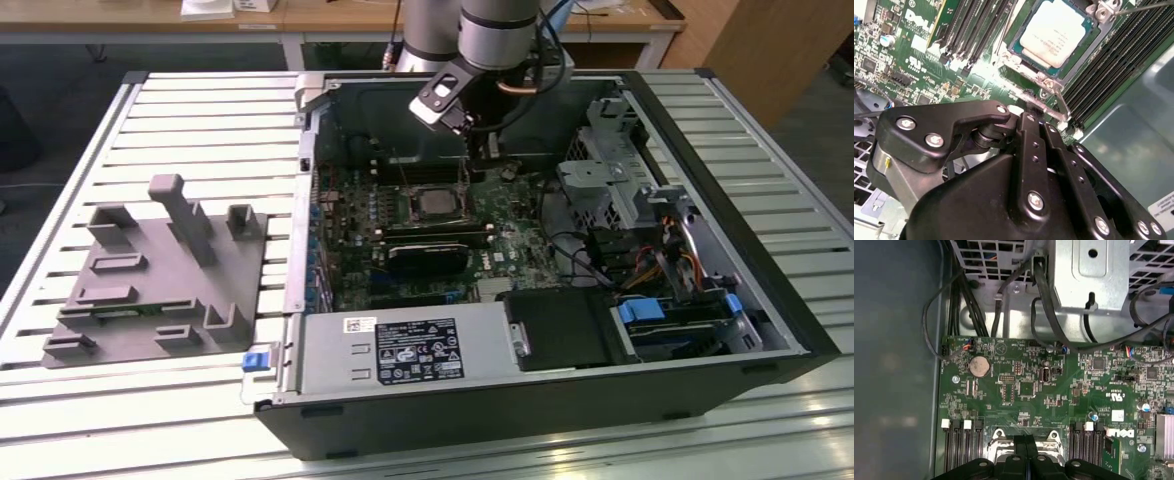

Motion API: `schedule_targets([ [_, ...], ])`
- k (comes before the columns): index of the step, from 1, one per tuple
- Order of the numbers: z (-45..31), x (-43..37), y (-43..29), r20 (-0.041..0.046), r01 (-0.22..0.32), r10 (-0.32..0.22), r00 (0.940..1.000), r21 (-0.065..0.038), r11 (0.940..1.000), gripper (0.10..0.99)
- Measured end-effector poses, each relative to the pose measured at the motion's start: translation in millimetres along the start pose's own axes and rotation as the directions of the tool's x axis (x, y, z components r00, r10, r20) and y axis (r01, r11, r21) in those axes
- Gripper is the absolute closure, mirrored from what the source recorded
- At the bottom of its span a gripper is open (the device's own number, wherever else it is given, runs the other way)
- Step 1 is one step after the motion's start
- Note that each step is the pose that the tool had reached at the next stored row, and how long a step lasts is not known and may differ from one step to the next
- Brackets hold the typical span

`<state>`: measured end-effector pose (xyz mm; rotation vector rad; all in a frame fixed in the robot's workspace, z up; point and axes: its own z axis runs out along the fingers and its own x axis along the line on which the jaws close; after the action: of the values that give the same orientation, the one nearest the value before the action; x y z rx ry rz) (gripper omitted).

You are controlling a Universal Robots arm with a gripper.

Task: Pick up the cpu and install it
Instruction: 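Close the cpu cover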

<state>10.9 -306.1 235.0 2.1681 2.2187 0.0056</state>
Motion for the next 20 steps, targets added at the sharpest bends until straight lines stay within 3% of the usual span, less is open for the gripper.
schedule_targets([
  [20,7.0,0.7,-21.5,0.0001,0.0,0.0,1.0,0.0,1.0,0.98],
])
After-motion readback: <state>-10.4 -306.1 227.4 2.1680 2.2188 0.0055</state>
